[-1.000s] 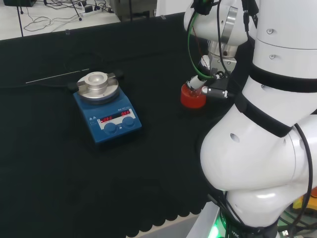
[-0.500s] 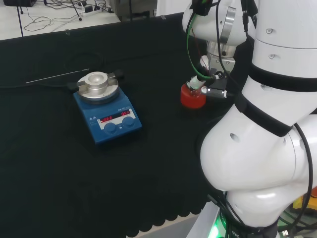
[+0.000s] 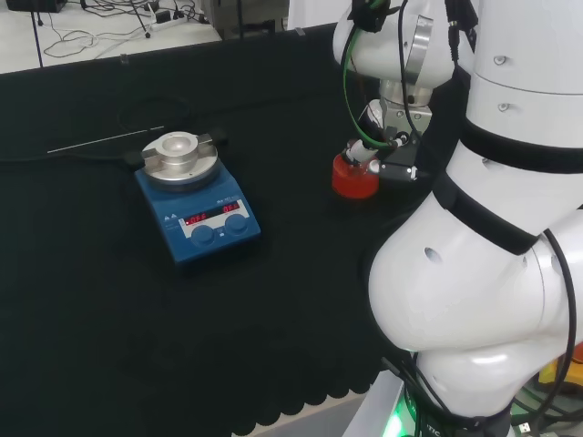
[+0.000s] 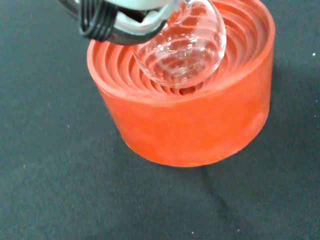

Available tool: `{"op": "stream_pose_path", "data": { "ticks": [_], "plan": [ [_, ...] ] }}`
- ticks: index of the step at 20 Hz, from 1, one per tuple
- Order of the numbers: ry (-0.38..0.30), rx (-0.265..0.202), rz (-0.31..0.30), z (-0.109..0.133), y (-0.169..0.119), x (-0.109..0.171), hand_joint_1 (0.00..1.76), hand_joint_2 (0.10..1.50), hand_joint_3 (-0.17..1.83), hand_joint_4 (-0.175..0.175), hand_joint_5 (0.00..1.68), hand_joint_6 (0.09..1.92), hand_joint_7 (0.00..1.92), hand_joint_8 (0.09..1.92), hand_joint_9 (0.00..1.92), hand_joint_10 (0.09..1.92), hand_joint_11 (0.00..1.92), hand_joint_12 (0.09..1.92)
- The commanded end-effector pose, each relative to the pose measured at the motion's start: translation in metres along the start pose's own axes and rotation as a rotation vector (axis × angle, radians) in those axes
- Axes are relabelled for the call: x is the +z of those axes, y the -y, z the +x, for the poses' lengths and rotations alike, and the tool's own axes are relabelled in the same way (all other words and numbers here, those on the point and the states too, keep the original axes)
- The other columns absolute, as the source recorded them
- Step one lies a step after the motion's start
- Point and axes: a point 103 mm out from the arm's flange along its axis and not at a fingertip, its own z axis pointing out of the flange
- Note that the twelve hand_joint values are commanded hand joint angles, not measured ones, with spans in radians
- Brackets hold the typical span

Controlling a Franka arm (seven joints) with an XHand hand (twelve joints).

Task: Pick up the round-bottom flask.

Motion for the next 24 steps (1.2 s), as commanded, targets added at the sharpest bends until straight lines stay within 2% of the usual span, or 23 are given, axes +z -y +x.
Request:
{"op": "stream_pose_path", "data": {
  "ticks": [1,4,5,8,15,19,24],
  "plan": [
    [-0.01,-0.007,-0.001,0.007,0.004,-0.009,1.11,0.76,0.58,0.078,1.14,0.88,0.56,0.65,0.76,0.54,0.53,1.27],
    [0.017,-0.007,-0.005,0.012,0.008,-0.024,1.12,0.74,0.64,0.04,1.13,0.91,0.56,0.65,0.77,0.53,0.54,1.27],
    [0.026,-0.007,-0.008,0.011,0.008,-0.021,1.12,0.73,0.65,0.029,1.13,0.92,0.56,0.65,0.77,0.53,0.54,1.27],
    [0.073,-0.005,-0.021,0.016,0.01,-0.024,1.12,0.72,0.68,0.012,1.13,0.93,0.55,0.65,0.77,0.53,0.54,1.27],
    [0.129,-0.016,-0.055,0.068,0.046,-0.077,1.12,0.71,0.7,0.007,1.13,0.94,0.54,0.65,0.77,0.53,0.55,1.27],
    [0.133,-0.022,-0.077,0.086,0.058,-0.091,1.13,0.69,0.72,0.003,1.13,0.94,0.54,0.65,0.77,0.53,0.55,1.27],
    [0.133,-0.038,-0.073,0.109,0.066,-0.1,1.13,0.68,0.74,-0.004,1.14,0.95,0.54,0.66,0.77,0.53,0.56,1.27]
  ]
}}
